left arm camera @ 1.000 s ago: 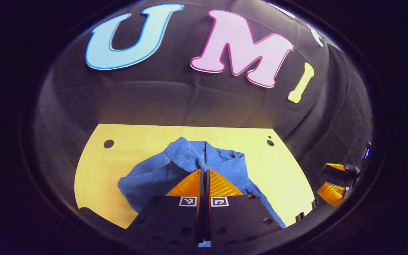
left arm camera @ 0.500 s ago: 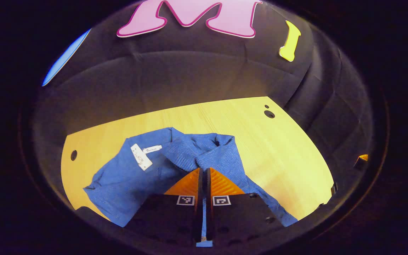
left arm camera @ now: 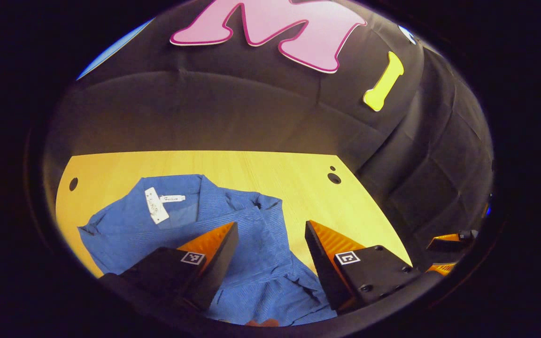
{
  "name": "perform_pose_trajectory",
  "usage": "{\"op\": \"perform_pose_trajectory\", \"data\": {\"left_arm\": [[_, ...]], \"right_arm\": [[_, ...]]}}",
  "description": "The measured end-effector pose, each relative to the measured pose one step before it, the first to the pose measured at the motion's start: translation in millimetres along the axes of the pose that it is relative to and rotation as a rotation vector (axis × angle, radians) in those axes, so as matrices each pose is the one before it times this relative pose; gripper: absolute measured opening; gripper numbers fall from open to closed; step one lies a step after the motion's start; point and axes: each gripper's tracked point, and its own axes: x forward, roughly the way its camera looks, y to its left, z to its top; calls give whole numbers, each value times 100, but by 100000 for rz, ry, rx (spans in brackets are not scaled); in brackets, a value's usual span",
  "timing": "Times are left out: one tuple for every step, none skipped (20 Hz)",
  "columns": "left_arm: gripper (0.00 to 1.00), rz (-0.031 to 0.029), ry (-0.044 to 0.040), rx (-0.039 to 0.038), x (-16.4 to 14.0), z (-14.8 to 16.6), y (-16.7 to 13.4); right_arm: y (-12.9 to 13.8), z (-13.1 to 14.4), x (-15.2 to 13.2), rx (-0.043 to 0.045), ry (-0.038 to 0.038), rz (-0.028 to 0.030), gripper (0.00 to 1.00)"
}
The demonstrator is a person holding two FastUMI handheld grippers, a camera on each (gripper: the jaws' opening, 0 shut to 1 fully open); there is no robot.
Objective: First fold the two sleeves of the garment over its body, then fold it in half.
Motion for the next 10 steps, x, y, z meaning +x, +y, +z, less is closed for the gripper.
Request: {"op": "perform_pose_trajectory", "data": {"left_arm": [[84, 3548, -737, 854, -1928, -528, 985], [84, 3500, -337, 641, -2034, -994, 1248], [82, 2667, -795, -42, -2224, -1081, 1145], [84, 2054, -321, -726, -2363, -1355, 993], [84, 2674, -31, -1895, -2253, -1679, 1277], [84, 2739, 1127, -2681, -1910, -2127, 1433], [84, 2424, 896, -3176, -1841, -2166, 1390], [84, 2899, 854, -2568, -1648, -2137, 1473], [84, 4214, 1323, -1613, -1420, -2350, 1905], [84, 4831, 910, -1491, -1188, -2405, 2234]], "right_arm": [[487, -349, 283, -218, 527, 408, 97], [655, -231, 244, -23, 465, 598, 97], [546, -352, 133, -55, 431, 806, 98], [558, -461, 68, -339, 383, 591, 98], [462, -494, 131, -748, 493, 486, 98], [449, -505, -144, -723, 576, 482, 98], [468, -618, 55, -465, 997, 507, 98], [434, -754, -62, -334, 1347, 414, 98], [386, -575, -20, -388, 695, 196, 98], [278, -739, -97, -473, 1131, 163, 98]]}}
